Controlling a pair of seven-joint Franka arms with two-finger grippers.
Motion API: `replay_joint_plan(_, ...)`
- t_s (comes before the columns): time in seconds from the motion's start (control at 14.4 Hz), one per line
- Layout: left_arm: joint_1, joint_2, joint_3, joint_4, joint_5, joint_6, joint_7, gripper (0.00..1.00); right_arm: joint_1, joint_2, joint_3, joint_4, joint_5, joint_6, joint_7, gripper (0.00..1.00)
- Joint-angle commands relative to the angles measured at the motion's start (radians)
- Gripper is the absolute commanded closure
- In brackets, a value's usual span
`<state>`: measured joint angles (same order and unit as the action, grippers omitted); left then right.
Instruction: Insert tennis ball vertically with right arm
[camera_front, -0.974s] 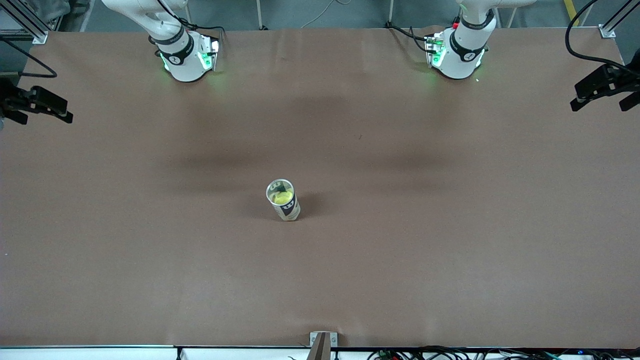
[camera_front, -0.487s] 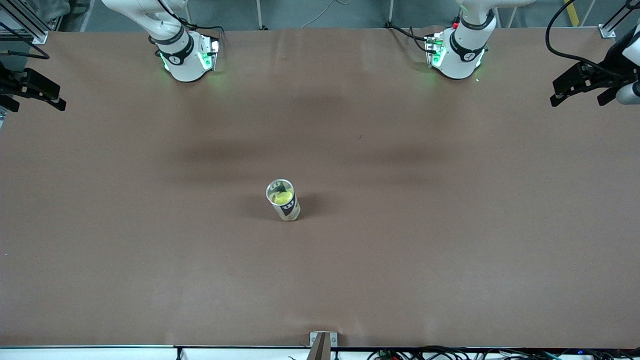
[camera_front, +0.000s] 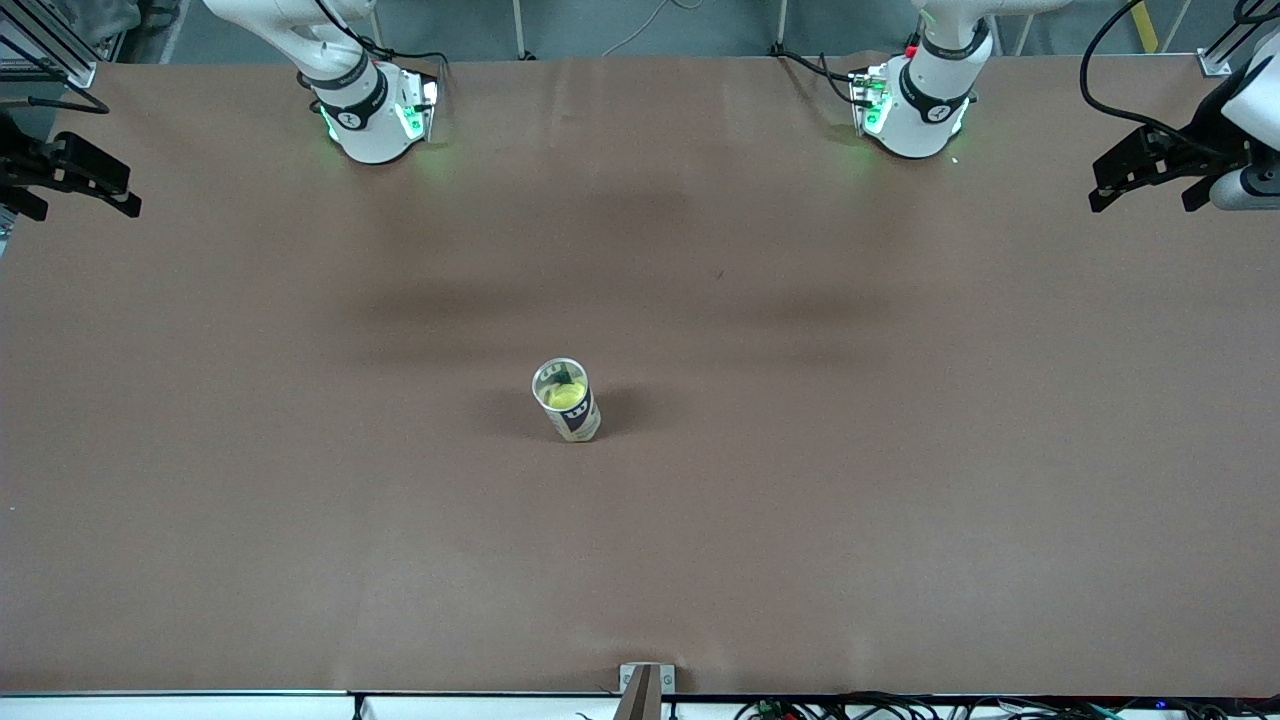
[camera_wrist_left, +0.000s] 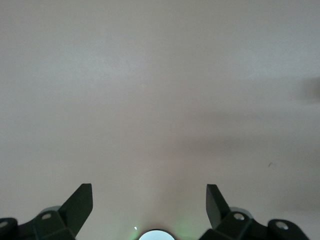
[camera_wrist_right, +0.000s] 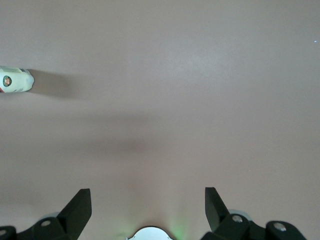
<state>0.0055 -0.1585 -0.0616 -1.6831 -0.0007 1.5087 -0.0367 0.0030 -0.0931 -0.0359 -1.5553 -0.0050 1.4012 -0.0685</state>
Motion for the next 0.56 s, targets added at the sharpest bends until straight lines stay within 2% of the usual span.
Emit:
replay_joint_plan(0.0, 0.004, 0.003, -0.009, 0.012, 0.045, 0.011, 0.014, 0.0, -0.017, -0.04, 0.014, -0.028, -0.017, -0.008, -0.013, 0.0)
replay_joint_plan(0.49, 0.005, 0.056, -0.006, 0.094, 0.045, 0.01, -0.005, 0.0, -0.018, -0.039, 0.011, -0.034, -0.001, -0.016, -0.01, 0.0)
